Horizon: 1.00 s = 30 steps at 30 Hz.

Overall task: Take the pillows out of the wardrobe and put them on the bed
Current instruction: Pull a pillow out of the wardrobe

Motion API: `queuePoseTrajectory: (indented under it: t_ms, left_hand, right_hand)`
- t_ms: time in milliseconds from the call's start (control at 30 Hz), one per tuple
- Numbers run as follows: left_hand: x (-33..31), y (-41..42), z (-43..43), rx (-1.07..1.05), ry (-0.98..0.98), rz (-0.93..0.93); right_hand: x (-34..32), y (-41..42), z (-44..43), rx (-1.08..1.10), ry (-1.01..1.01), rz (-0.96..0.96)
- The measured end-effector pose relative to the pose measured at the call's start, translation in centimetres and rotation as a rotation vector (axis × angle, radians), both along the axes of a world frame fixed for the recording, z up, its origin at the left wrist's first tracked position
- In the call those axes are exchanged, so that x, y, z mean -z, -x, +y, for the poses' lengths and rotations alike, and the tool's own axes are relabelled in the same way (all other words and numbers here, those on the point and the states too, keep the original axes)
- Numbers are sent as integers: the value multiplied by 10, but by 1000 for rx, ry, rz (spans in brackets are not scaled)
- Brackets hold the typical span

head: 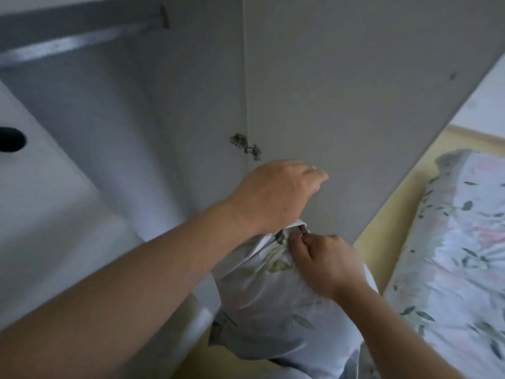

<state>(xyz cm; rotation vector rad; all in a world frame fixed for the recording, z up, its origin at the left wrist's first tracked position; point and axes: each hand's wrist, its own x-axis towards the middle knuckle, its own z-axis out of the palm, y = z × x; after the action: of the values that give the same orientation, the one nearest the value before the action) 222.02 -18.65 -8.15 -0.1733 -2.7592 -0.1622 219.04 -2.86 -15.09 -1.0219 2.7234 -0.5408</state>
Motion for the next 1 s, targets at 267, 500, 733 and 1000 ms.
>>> queuePoseTrajectory:
  t_ms: [267, 500, 733, 1000]
  left_hand:
    - [-2, 134, 103, 428, 660, 94]
    - [-14, 170, 147, 77, 1102, -215]
    - [-26, 136, 173, 177, 877, -181]
    - [-23, 47, 135, -83, 774, -553]
  right_hand:
    - [-3, 22, 111, 312, 42, 68]
    - [-14, 31, 168, 420, 39, 148]
    - [-15, 35, 189, 448, 65, 145]
    - [-22, 40, 151, 82, 67, 199]
